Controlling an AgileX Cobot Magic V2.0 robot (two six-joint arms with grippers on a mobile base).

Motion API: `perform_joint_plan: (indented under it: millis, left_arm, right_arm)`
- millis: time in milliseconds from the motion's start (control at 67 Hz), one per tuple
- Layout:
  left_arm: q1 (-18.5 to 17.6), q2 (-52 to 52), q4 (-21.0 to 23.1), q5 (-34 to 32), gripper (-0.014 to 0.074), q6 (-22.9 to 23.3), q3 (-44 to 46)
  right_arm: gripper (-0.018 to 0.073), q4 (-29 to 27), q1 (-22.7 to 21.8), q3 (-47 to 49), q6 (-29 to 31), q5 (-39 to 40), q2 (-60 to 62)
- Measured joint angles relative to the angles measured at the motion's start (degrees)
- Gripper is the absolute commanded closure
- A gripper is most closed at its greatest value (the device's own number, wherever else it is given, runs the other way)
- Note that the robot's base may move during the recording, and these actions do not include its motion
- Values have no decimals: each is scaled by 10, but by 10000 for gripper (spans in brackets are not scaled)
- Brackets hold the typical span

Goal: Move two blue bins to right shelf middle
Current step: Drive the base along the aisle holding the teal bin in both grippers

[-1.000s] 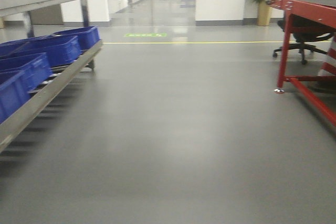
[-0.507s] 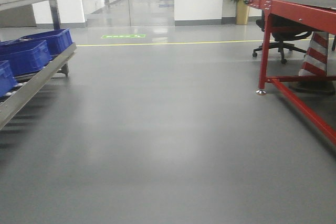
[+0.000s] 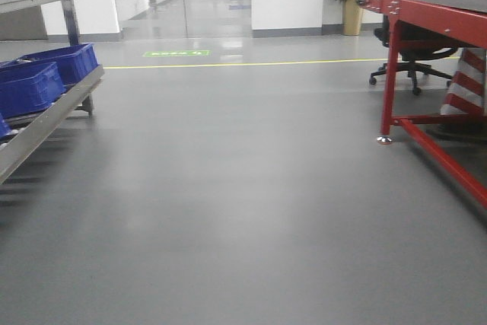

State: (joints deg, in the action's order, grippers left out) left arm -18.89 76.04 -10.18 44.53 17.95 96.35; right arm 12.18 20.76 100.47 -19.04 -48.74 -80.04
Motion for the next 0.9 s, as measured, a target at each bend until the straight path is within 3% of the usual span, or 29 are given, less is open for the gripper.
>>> perform_joint_plan:
  millis: [896]
  left_arm:
    - [0, 2, 1, -2, 707, 0, 0]
  right_arm:
    - [726, 2, 0, 0, 0, 0, 0]
